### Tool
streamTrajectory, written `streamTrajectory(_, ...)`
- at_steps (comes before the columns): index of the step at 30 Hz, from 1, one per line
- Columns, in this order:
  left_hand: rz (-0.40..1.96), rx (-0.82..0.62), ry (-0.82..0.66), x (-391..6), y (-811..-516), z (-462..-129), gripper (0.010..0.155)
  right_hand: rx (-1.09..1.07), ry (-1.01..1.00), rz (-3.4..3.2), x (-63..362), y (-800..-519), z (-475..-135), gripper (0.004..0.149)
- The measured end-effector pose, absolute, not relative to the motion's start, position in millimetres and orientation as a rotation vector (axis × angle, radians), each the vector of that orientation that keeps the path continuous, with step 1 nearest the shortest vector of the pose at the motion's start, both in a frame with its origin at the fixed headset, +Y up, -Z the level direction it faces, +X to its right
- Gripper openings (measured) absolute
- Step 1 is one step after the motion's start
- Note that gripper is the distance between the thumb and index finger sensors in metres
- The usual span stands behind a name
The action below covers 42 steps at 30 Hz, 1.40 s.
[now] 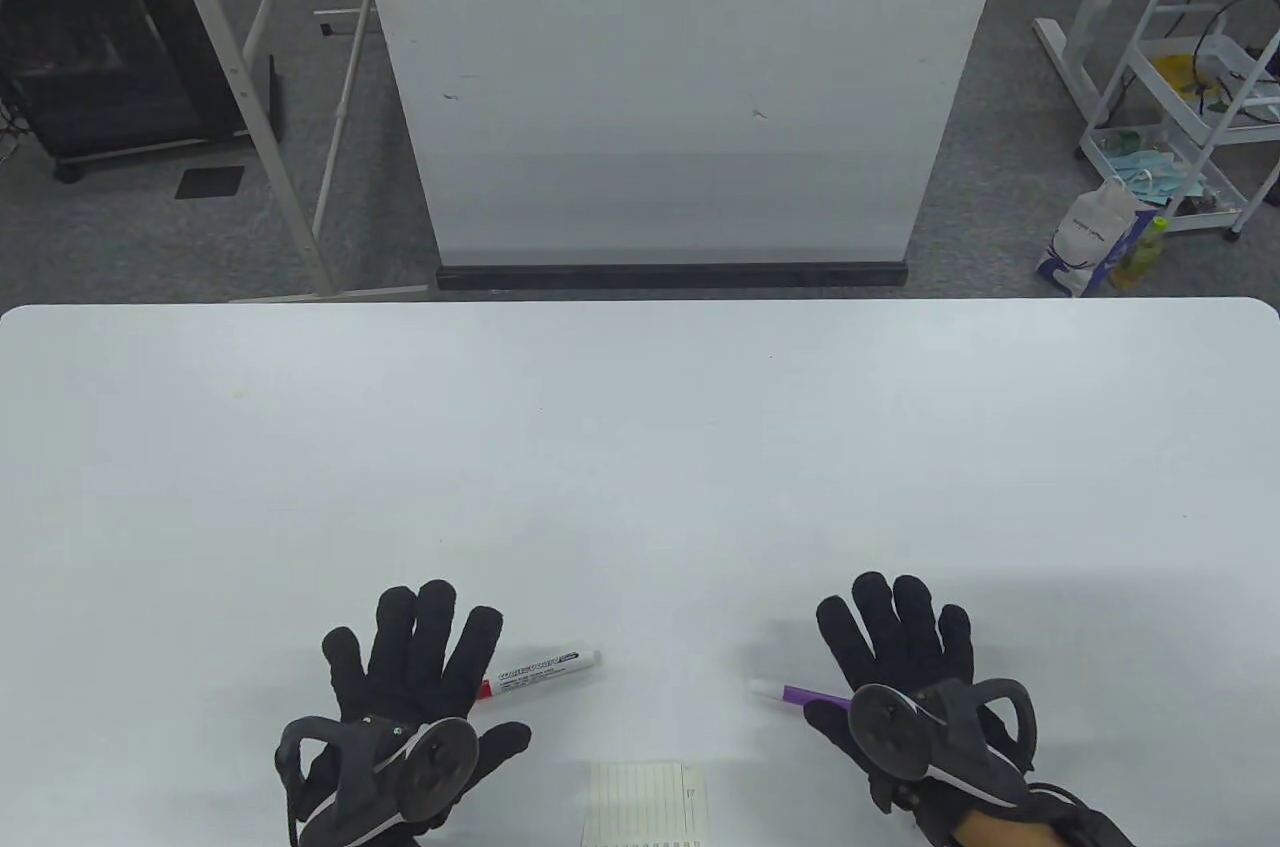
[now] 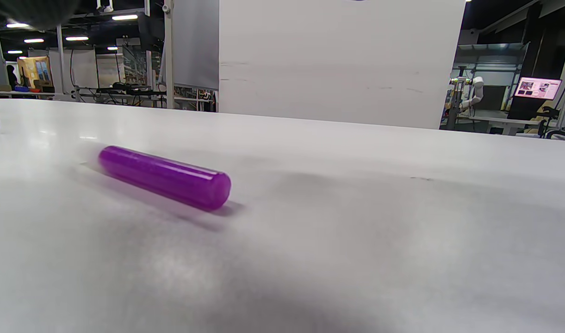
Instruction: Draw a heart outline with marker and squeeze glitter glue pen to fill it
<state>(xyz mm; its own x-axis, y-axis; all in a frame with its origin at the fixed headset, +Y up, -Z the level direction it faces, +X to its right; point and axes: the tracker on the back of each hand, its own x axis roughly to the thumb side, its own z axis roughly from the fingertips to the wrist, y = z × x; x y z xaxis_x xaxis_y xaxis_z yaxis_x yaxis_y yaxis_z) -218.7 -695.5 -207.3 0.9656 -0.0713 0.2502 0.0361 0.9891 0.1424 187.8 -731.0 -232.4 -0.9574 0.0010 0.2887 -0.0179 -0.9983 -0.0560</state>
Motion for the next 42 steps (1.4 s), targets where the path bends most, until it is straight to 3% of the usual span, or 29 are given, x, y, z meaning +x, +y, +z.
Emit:
streamTrajectory(8, -0.056, 0.128, -0.228, -221.7, -696.4, -210.4, 0.091, 0.457, -0.096, 3.095, 187.5, -730.8, -232.3, 0.084)
streamTrajectory(13, -0.055, 0.111, -0.198, -225.3, -700.1, -215.4, 0.08, 0.457, -0.098, 3.095, 186.0, -731.1, -231.7, 0.084)
streamTrajectory(20, -0.082, -0.004, -0.14, -224.4, -719.4, -233.1, 0.066, 0.458, -0.109, 3.093, 186.0, -731.2, -231.8, 0.084)
streamTrajectory(31, -0.157, -0.09, -0.075, -223.3, -746.9, -255.9, 0.058, 0.468, -0.097, 3.095, 184.8, -732.7, -231.5, 0.084)
streamTrajectory(36, -0.149, -0.057, -0.109, -220.4, -747.5, -255.9, 0.048, 0.473, -0.099, 3.09, 184.4, -733.1, -231.3, 0.084)
streamTrajectory(42, -0.132, -0.053, -0.179, -219.3, -748.3, -258.1, 0.047, 0.496, -0.066, 3.093, 181.4, -736.7, -231.0, 0.084)
